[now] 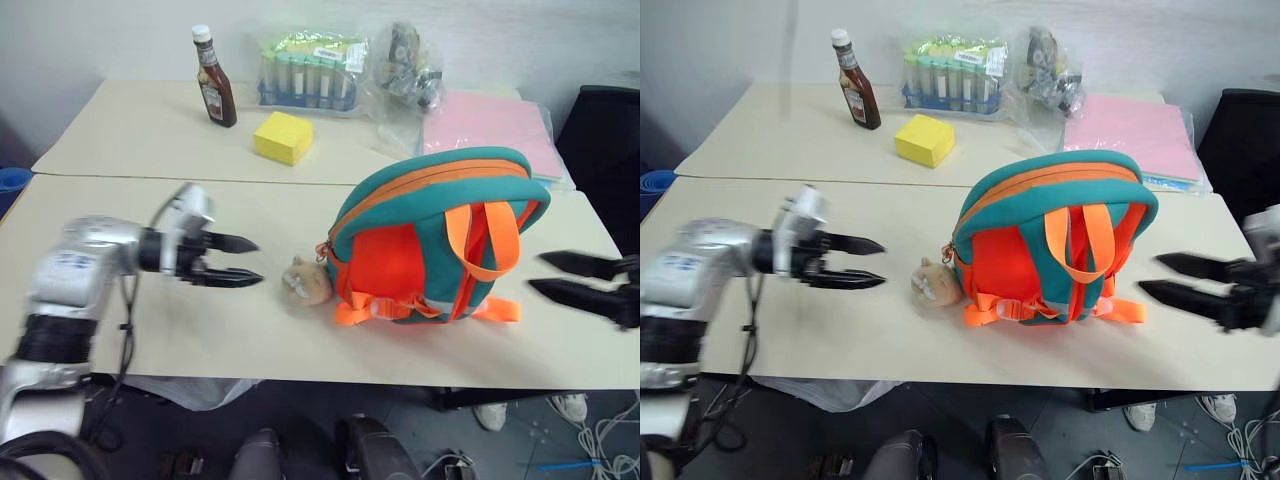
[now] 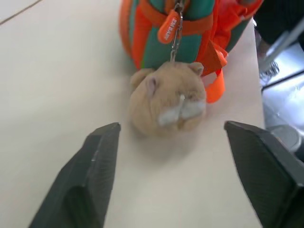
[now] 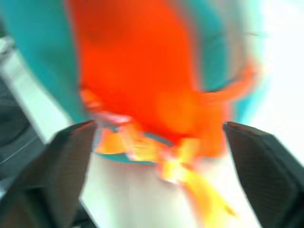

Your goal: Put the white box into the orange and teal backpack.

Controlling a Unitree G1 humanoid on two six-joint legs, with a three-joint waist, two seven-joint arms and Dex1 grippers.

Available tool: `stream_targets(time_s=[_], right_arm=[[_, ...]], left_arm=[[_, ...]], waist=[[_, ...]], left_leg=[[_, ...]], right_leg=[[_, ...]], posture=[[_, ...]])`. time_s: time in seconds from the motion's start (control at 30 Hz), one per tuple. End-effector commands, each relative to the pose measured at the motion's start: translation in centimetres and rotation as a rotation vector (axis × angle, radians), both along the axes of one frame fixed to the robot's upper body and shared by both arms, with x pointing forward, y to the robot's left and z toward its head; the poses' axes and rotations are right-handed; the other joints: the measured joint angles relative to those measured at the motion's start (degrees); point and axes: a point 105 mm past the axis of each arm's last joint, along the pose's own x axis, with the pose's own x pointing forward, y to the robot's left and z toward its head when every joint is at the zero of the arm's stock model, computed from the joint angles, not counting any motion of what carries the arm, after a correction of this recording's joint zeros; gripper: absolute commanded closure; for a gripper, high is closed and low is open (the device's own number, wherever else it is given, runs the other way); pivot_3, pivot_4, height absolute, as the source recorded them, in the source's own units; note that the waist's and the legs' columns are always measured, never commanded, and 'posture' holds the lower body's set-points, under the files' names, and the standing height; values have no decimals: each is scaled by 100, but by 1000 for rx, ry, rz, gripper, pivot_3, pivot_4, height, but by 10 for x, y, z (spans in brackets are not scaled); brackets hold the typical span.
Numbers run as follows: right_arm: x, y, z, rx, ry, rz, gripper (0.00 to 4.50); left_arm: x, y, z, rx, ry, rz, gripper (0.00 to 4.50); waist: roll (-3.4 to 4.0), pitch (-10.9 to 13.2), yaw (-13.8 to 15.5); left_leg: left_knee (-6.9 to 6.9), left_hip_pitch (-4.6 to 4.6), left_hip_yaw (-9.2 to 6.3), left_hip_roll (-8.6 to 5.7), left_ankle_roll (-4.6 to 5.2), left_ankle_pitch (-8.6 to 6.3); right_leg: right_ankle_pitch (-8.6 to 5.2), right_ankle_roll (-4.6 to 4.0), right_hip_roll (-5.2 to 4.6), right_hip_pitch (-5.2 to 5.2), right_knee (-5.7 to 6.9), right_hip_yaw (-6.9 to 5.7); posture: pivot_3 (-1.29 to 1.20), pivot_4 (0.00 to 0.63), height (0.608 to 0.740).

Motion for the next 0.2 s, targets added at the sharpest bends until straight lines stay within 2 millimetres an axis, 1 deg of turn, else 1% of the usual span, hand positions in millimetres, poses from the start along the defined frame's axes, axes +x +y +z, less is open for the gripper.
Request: stream_targets(time_s=[0.03,0.07,0.1,0.2], right_arm=[[-12,-19,12,-50,-35,-52,0],[-12,-24,12,-69,-53,-77,0],[-9,-27,8,-91,-68,-106,0],[2,-29,-10,-97,-82,-167,0]], left_arm=[[-13,18,36,-27,-107,74,19],[-12,24,37,-11,-114,119,19],[-10,30,31,23,-135,164,19],[0,32,15,48,-182,278,19]], waist=[[-2,-1,19],[-2,-1,19],[2,-2,10],[9,-7,3]], left_leg=[[0,4,-1,-1,2,-1],[-1,11,-4,-1,10,-6],[-5,18,-5,-2,17,-10],[-30,71,-6,-2,21,-16]], right_leg=[[0,0,-1,7,-5,-1],[0,0,-1,18,-12,-3],[0,1,-2,28,-21,-4],[0,2,-4,84,-54,-4]], posture=[[0,150,740],[0,150,740],[0,150,740],[0,150,740]])
